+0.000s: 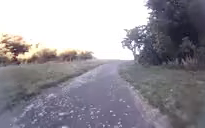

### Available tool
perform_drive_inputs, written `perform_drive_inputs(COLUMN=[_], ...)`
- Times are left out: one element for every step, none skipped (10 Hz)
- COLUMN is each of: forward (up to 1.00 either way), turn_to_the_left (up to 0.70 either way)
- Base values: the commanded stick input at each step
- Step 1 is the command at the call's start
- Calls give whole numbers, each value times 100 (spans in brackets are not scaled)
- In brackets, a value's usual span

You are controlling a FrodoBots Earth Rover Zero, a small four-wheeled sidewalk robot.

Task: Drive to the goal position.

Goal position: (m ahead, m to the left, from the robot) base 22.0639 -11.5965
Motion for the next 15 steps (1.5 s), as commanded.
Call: perform_drive_inputs(forward=[100, 100, 100, 100, 100, 100, 100, 100, 100, 100, 100, 100, 100, 100, 100], turn_to_the_left=[0, 0, 0, 0, 0, 0, 0, 0, 0, 0, 0, 0, 0, 0, 0])
